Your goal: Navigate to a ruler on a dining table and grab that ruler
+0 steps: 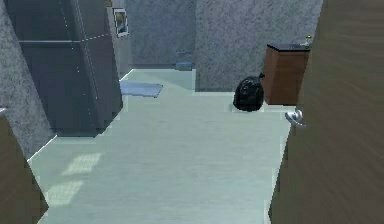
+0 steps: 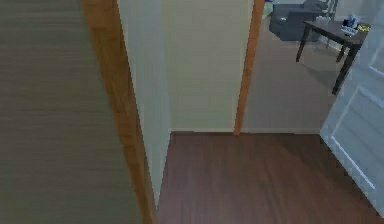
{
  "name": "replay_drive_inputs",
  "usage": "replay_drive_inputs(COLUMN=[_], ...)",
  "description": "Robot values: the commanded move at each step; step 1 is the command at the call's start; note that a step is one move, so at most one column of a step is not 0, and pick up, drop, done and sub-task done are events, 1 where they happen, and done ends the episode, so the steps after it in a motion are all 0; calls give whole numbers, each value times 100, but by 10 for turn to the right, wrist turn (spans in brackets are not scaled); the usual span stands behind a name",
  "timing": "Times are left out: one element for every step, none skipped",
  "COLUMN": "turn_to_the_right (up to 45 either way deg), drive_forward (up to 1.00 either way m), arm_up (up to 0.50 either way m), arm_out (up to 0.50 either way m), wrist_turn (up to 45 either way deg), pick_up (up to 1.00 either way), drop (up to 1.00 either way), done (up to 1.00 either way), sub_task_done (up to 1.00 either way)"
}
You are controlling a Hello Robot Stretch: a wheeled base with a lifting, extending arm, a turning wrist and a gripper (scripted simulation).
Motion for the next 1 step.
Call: replay_drive_inputs(turn_to_the_right=[0], drive_forward=[100], arm_up=[0], arm_out=[0], wrist_turn=[0], pick_up=[0], drop=[0], done=[0], sub_task_done=[0])
